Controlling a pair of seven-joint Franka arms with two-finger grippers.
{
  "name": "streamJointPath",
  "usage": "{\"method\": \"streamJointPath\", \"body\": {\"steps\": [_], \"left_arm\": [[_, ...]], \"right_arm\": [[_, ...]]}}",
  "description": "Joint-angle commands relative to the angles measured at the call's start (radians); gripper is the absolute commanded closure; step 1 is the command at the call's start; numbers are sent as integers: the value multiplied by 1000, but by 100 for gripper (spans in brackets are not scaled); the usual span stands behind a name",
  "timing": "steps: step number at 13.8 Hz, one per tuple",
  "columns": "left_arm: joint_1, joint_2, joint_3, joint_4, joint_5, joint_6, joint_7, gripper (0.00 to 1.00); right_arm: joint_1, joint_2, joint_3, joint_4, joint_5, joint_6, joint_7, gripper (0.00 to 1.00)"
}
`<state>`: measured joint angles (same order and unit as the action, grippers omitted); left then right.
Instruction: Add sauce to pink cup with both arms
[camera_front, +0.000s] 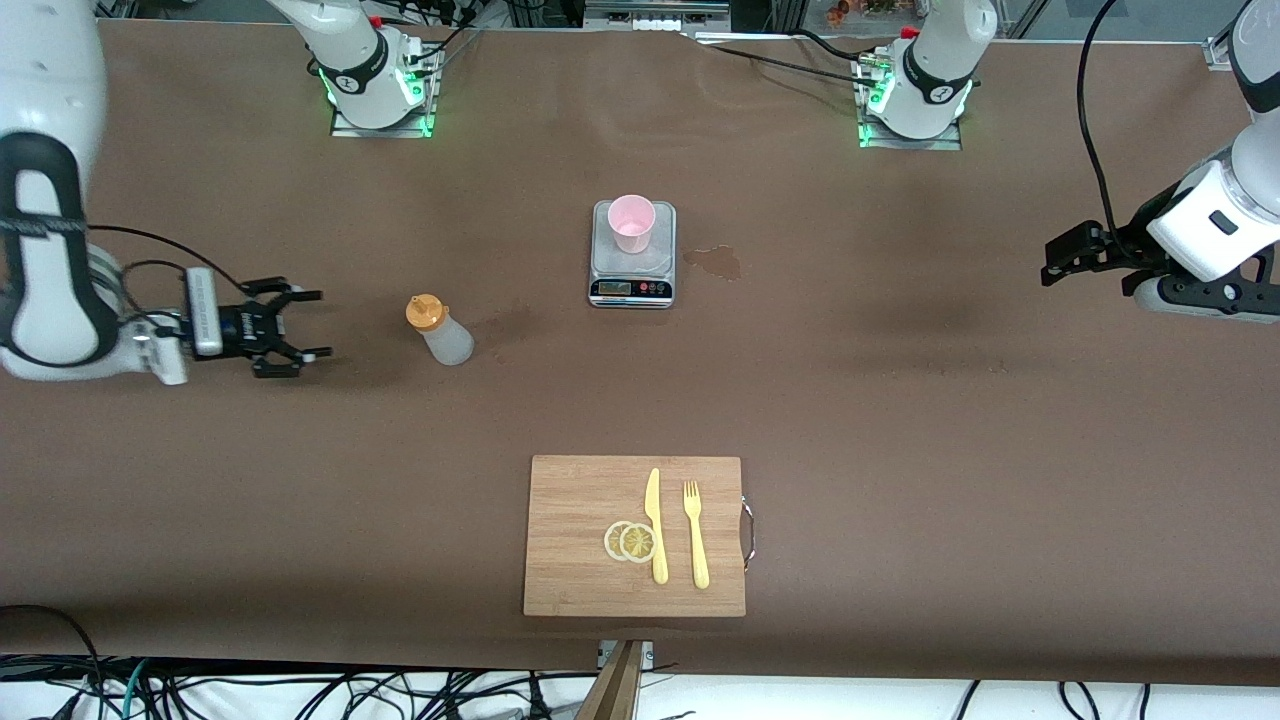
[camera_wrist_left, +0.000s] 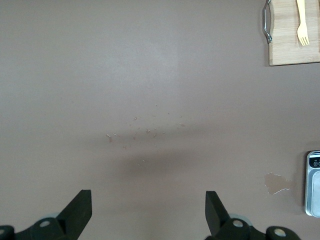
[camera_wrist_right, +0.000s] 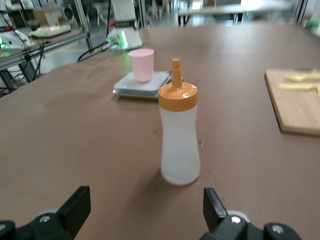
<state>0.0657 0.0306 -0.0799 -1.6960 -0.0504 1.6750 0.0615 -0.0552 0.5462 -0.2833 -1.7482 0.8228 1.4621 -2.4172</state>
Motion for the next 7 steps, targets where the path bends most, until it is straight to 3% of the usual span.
{"method": "streamJointPath", "body": {"steps": [1, 7], "left_arm": [[5, 9, -1, 24, -25, -17, 11, 0], [5, 9, -1, 24, -25, -17, 11, 0]], "right_arm": [[18, -219, 12, -33, -178, 91, 288, 0], [152, -523, 13, -71, -555, 195, 1012, 0]]}}
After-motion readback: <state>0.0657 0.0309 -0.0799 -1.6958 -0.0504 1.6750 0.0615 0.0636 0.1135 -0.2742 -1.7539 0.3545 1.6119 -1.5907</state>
